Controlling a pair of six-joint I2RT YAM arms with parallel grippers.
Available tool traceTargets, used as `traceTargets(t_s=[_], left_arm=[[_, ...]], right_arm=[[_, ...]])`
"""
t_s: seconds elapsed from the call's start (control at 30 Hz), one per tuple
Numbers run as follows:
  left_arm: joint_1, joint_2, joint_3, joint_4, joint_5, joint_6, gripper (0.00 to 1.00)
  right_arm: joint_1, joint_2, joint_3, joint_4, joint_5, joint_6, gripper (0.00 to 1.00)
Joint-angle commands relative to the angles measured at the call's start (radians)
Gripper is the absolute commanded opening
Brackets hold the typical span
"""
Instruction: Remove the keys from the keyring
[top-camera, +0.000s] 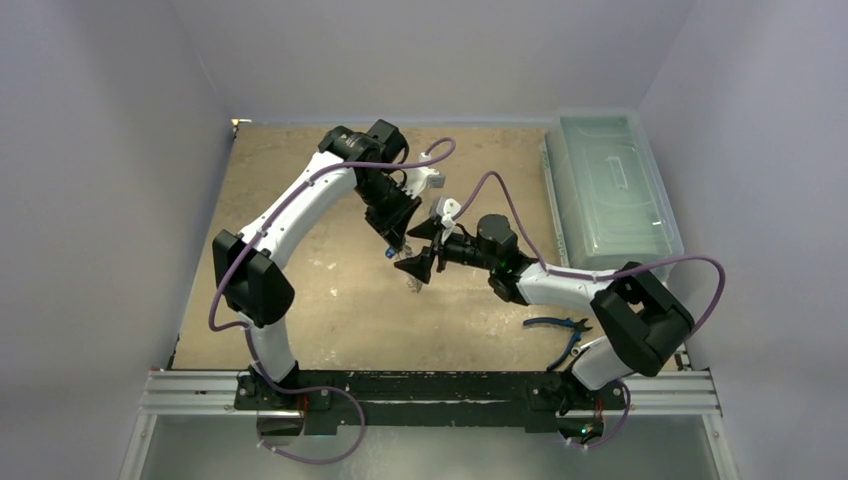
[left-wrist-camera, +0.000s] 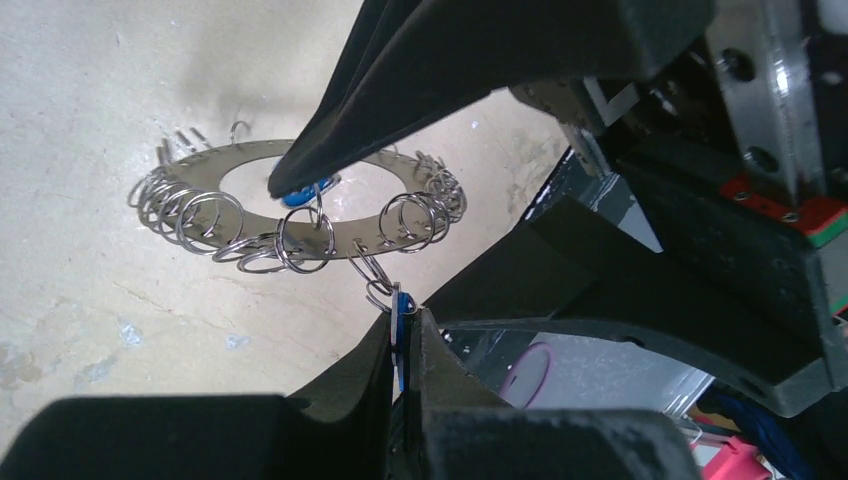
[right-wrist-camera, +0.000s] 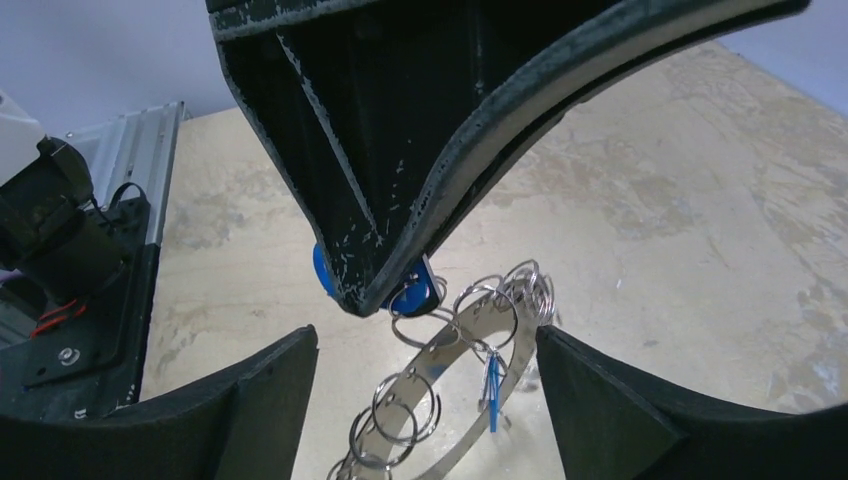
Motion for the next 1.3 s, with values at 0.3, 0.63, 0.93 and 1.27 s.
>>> traceTargets(t_s=[0.3,0.63,0.93,1.27], left_arm=[[0.007,-0.041,0.015,-0.014,0.138,0.010,0.00],[0.044,-0.083,-0.045,-0.013,0.198,0.060,0.00],[0.045,-0.086,-0.053,-0.011,0.237,0.063,0.00],[0.044,-0.091,-0.046,-0.017,0.280,0.065,0.00]], right_arm=[[0.016,0.016,-0.065,0.176,0.027,-0.118,0.49],[0.015,-0.009,-0.069,0.181,-0.039,-0.146,0.24],[0.016,0.019,-0.057,0.227,-0.093,-0.103,0.57],[0.016,0.054,-0.058,0.260,-0.085,-0.104,0.49]])
